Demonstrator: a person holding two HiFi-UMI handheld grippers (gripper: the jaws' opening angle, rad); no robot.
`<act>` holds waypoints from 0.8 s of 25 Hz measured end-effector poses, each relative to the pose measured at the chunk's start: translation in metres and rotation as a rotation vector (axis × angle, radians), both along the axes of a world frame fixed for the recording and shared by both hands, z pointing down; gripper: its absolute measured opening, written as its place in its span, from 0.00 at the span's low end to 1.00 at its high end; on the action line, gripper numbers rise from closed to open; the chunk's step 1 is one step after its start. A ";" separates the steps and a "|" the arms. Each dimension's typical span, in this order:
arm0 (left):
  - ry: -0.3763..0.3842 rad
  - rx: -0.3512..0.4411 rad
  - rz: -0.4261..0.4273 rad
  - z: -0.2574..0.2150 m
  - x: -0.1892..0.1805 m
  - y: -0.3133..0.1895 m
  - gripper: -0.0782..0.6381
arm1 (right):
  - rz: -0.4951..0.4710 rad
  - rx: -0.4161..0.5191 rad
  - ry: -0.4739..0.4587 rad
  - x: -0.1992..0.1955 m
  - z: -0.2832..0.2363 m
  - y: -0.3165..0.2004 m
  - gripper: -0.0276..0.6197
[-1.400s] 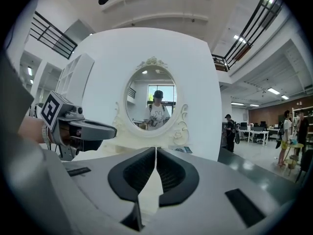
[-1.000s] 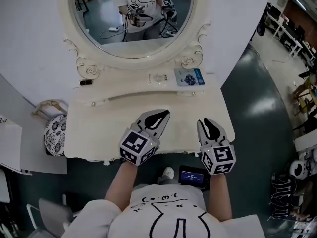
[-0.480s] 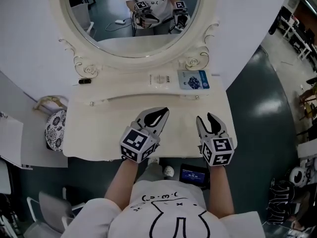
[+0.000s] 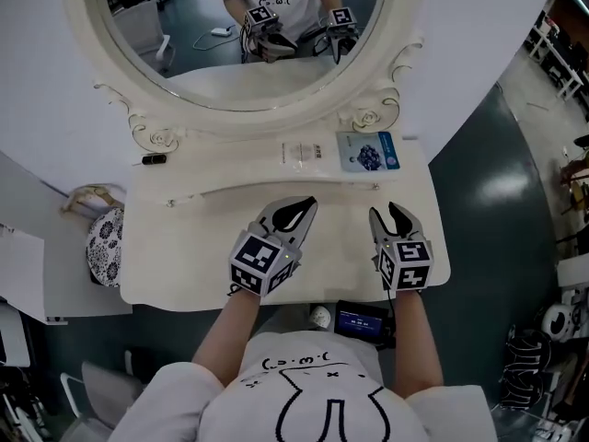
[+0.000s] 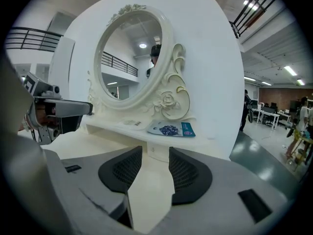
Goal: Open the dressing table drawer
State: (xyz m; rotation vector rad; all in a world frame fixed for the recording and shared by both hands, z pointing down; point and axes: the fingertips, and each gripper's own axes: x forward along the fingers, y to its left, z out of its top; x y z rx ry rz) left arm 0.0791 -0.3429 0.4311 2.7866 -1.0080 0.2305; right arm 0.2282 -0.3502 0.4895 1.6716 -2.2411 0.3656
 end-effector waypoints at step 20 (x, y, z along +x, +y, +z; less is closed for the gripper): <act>-0.040 -0.109 0.042 0.049 0.000 -0.044 0.13 | 0.052 -0.204 0.060 0.020 0.091 -0.076 0.30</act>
